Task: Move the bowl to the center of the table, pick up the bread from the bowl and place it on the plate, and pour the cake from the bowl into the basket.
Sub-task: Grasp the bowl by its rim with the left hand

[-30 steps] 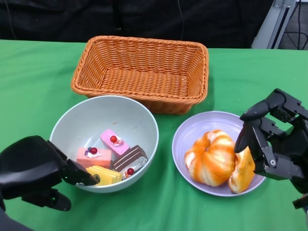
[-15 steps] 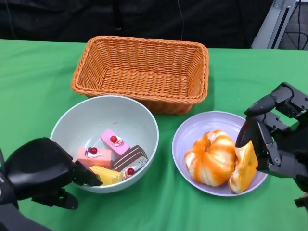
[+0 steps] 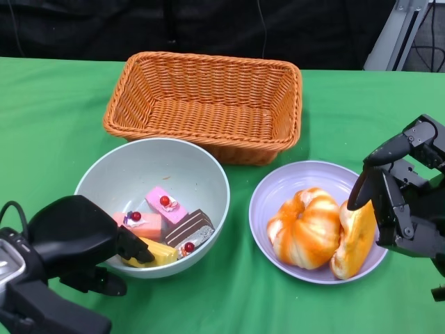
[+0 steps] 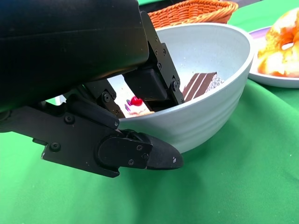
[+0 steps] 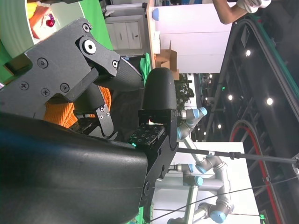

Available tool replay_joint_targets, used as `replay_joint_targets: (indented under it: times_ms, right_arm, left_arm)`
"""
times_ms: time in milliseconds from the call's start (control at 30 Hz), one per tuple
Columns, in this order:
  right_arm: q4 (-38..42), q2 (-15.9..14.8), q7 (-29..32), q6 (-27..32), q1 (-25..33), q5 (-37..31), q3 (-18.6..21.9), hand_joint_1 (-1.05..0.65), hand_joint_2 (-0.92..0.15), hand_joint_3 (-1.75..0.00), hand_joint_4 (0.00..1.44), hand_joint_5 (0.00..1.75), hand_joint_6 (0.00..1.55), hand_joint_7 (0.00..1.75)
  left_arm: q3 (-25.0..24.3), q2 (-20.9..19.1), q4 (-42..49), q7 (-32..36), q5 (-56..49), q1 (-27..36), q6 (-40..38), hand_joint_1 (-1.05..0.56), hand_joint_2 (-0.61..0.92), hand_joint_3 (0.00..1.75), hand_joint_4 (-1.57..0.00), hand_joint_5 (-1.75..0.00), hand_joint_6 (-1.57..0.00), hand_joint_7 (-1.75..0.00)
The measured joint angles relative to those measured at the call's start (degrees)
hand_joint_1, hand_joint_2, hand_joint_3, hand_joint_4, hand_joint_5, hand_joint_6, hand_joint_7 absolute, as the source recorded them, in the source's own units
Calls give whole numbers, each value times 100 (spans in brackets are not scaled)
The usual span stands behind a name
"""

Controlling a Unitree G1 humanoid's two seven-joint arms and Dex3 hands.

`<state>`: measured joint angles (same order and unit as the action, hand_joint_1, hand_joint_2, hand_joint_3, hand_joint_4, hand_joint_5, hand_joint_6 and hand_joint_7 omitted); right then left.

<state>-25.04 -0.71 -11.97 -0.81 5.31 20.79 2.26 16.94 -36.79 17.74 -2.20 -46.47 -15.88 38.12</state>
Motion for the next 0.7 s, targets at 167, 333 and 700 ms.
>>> replay_joint_targets:
  times_ms: [167,333,700]
  right_arm:
    - [-12,0,8,0,10,0,-15,-11,-50,-120,71,165,68,127]
    - [-16,0,26,-1,16,-18,-21,-12,-51,-119,71,165,68,127]
    - [-57,0,109,-2,70,-89,-40,-11,-51,-121,71,165,68,128]
  left_arm:
    - [157,40,64,-11,-12,-105,-200,-78,92,40,-97,-1,-86,0]
    - [253,49,76,-10,-59,-125,-355,-84,92,49,-92,-1,-85,0]
    - [466,149,-76,-204,-257,-186,-975,-87,92,56,-43,0,-45,0]
